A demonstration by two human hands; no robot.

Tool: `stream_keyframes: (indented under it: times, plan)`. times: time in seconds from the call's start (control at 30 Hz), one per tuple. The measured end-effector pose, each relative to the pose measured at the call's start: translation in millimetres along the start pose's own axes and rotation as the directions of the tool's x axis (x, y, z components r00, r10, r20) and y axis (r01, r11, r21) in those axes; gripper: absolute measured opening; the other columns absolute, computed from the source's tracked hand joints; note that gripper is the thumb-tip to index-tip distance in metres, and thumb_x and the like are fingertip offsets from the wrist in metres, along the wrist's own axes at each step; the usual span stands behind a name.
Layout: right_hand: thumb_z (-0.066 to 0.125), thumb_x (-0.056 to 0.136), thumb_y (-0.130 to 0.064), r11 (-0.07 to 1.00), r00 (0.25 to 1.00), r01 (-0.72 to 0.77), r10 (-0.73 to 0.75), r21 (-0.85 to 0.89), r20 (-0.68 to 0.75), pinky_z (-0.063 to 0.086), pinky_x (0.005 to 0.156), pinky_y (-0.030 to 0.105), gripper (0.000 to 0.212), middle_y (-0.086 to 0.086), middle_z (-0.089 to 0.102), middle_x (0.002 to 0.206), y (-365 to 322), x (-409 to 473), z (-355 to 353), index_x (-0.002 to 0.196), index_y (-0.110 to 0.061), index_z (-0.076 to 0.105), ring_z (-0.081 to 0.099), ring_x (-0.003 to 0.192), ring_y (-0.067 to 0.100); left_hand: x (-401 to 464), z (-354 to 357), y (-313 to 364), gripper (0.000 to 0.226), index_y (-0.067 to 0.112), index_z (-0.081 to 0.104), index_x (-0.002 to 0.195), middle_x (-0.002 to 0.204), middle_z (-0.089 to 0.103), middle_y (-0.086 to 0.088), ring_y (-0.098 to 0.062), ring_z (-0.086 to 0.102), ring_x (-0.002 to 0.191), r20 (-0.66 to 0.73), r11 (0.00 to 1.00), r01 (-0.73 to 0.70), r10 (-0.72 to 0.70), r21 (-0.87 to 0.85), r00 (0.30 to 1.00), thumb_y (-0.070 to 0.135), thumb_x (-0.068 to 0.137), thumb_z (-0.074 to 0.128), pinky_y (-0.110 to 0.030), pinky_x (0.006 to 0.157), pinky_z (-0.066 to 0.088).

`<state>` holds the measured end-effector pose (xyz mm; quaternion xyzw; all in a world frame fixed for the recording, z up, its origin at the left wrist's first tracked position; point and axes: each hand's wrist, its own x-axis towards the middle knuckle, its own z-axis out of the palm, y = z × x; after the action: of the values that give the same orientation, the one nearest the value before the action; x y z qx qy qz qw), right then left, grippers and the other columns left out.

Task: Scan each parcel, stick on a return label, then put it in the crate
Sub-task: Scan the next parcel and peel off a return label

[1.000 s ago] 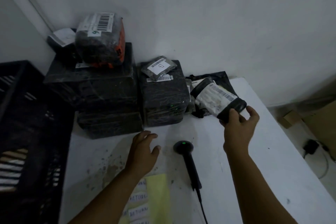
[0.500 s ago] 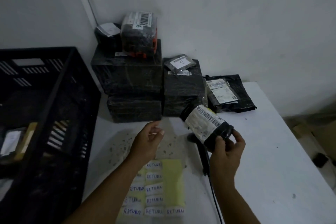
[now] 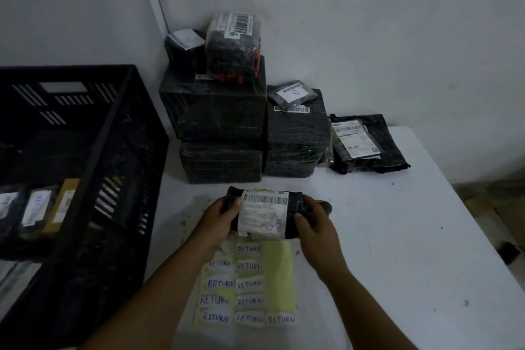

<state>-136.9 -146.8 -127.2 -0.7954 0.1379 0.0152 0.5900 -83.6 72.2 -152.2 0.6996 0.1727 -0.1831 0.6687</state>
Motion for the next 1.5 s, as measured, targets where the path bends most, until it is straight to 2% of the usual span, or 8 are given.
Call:
stream_keyframes:
  times: [0.07,0.17,0.3,0.4,0.57,0.7,0.83,1.5]
  plan:
    - [0.060,0.097,-0.022,0.985,0.998,0.037,-0.045,-0.169,-0.046,0.047,0.075,0.007,0.046,-0.011,0.066,0.116,1,1,-2,0.141,-0.030,0.050,0.064,0.094,-0.003,2,-3,-3,0.026,0.031,0.062,0.119,0.109,0.074,0.007,-0.011,0.073,0.088,-0.044,1.000,0.012,-0.013,-0.023,0.999,0.042,0.095,0.061,-0.023,0.062,0.053]
    - [0.071,0.089,-0.023,0.894,0.950,0.059,-0.188,-0.444,-0.251,0.043,0.091,0.033,0.054,0.009,0.065,0.120,13,2,-9,0.139,-0.013,0.052,0.059,0.110,0.029,7,-7,-10,0.038,0.026,0.055,0.131,0.119,0.068,0.002,-0.018,0.068,0.100,-0.118,0.999,0.015,-0.020,-0.037,0.993,0.038,0.095,0.062,-0.034,0.071,0.054]
    - [0.067,0.086,-0.052,0.754,0.934,-0.327,0.169,-0.569,-0.314,0.043,0.098,0.051,0.081,0.017,0.051,0.138,32,10,-21,0.151,-0.019,0.032,0.047,0.125,0.039,10,-11,-17,0.042,0.024,0.054,0.132,0.121,0.065,-0.001,-0.018,0.066,0.101,-0.201,1.000,-0.017,0.016,-0.002,0.980,0.032,0.093,0.067,-0.031,0.075,0.055]
    - [0.061,0.090,-0.053,0.747,0.906,-0.421,0.369,-0.514,-0.207,0.051,0.084,0.040,0.067,0.009,0.064,0.116,43,20,-25,0.143,-0.016,0.042,0.063,0.103,0.029,12,-12,-17,0.041,0.024,0.055,0.128,0.119,0.065,0.001,-0.011,0.065,0.097,-0.234,0.998,-0.046,0.057,0.051,0.971,0.027,0.091,0.071,-0.022,0.066,0.051]
    - [0.056,0.094,-0.037,0.771,0.893,-0.447,0.415,-0.454,-0.174,0.043,0.053,0.025,0.027,-0.001,0.063,0.080,44,30,-24,0.105,-0.013,0.064,0.059,0.067,0.013,13,-12,-17,0.043,0.022,0.054,0.130,0.126,0.063,-0.004,-0.017,0.061,0.103,-0.238,0.979,-0.093,0.136,0.184,0.962,0.019,0.090,0.071,-0.024,0.075,0.050]
    - [0.061,0.087,-0.026,0.875,0.911,-0.410,0.383,-0.256,-0.151,0.048,0.053,0.029,0.012,0.005,0.065,0.077,33,17,-18,0.094,-0.016,0.061,0.059,0.061,0.020,15,-17,-17,0.069,0.030,0.036,0.148,0.139,0.055,-0.003,-0.024,0.055,0.124,-0.220,0.964,-0.108,0.164,0.243,0.962,0.006,0.091,0.067,-0.039,0.101,0.048]
    - [0.068,0.086,-0.024,0.944,0.950,-0.312,0.313,-0.111,-0.009,0.042,0.049,0.029,0.013,0.004,0.059,0.065,14,-6,-12,0.091,-0.014,0.060,0.051,0.050,0.015,19,-19,-16,0.074,0.035,0.033,0.150,0.141,0.054,-0.005,-0.023,0.055,0.124,-0.216,0.938,-0.115,0.193,0.327,0.957,0.002,0.092,0.064,-0.034,0.096,0.049]
    - [0.067,0.088,-0.024,0.972,0.993,-0.072,0.091,-0.223,0.077,0.040,0.054,0.020,0.016,-0.006,0.054,0.062,-9,-48,13,0.079,-0.024,0.054,0.046,0.052,0.003,28,-25,-24,0.076,0.036,0.026,0.154,0.150,0.045,-0.010,-0.030,0.048,0.133,-0.236,0.896,-0.053,0.173,0.442,0.956,0.004,0.095,0.061,-0.035,0.096,0.047]
